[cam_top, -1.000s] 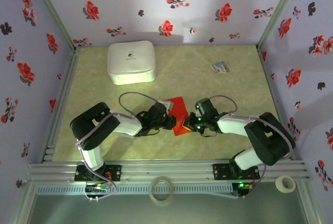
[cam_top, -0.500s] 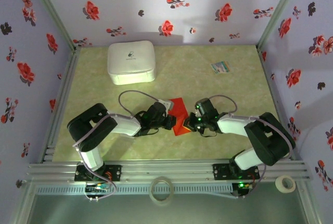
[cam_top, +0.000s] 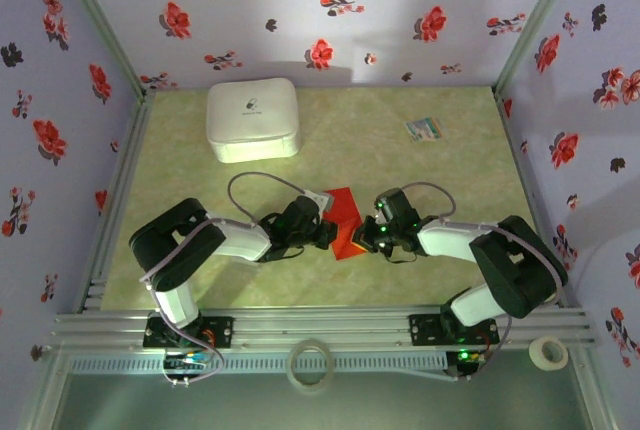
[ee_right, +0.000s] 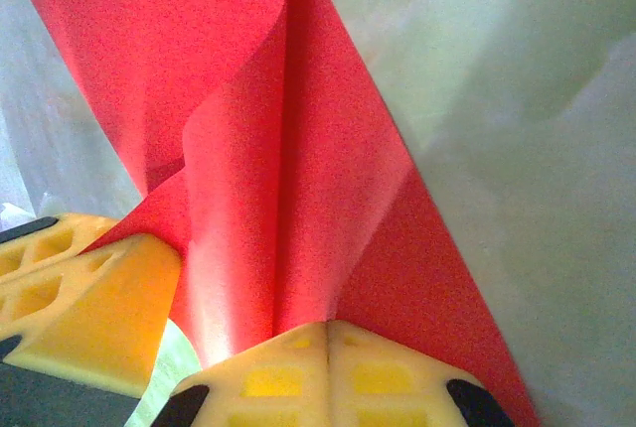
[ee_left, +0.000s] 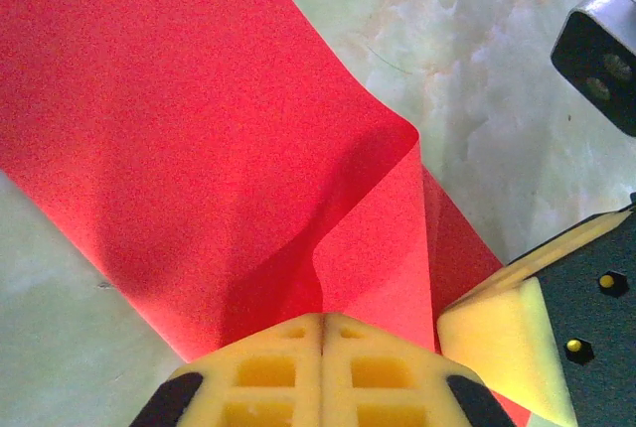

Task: Fold a paper plane with a square sheet of paper (pick it up from the middle)
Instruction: Fold the triangle a second time at the center of the table.

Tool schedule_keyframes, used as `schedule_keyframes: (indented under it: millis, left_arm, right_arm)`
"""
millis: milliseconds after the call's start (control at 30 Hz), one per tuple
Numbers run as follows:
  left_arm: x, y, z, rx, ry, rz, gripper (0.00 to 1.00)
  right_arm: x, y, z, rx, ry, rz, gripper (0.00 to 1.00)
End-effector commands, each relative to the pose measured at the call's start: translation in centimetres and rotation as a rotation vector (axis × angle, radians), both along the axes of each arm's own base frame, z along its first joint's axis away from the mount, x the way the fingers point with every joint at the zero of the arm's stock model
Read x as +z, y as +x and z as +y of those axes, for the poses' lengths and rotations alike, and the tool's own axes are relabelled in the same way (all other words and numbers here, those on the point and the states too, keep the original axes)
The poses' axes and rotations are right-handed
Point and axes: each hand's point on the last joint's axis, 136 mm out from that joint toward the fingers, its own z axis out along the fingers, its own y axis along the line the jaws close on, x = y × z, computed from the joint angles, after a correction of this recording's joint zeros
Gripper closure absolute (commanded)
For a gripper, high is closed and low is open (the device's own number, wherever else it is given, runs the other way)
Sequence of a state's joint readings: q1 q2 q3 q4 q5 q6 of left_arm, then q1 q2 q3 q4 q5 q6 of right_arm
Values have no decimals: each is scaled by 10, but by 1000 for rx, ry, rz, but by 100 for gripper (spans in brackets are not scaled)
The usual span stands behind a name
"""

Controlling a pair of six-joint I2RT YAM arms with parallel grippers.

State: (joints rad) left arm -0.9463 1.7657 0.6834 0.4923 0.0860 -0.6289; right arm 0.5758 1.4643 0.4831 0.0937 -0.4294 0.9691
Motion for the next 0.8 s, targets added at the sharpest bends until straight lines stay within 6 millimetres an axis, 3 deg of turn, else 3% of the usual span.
schedule_keyframes:
  millis: [0, 767]
  left_arm:
    - [-4, 6, 2, 1, 31, -21, 98]
    - [-2, 8, -2, -35, 21, -65, 98]
  right_arm:
    - [-21, -13, -16, -1, -90, 54, 95]
    - [-21, -14, -14, 18, -83, 57, 95]
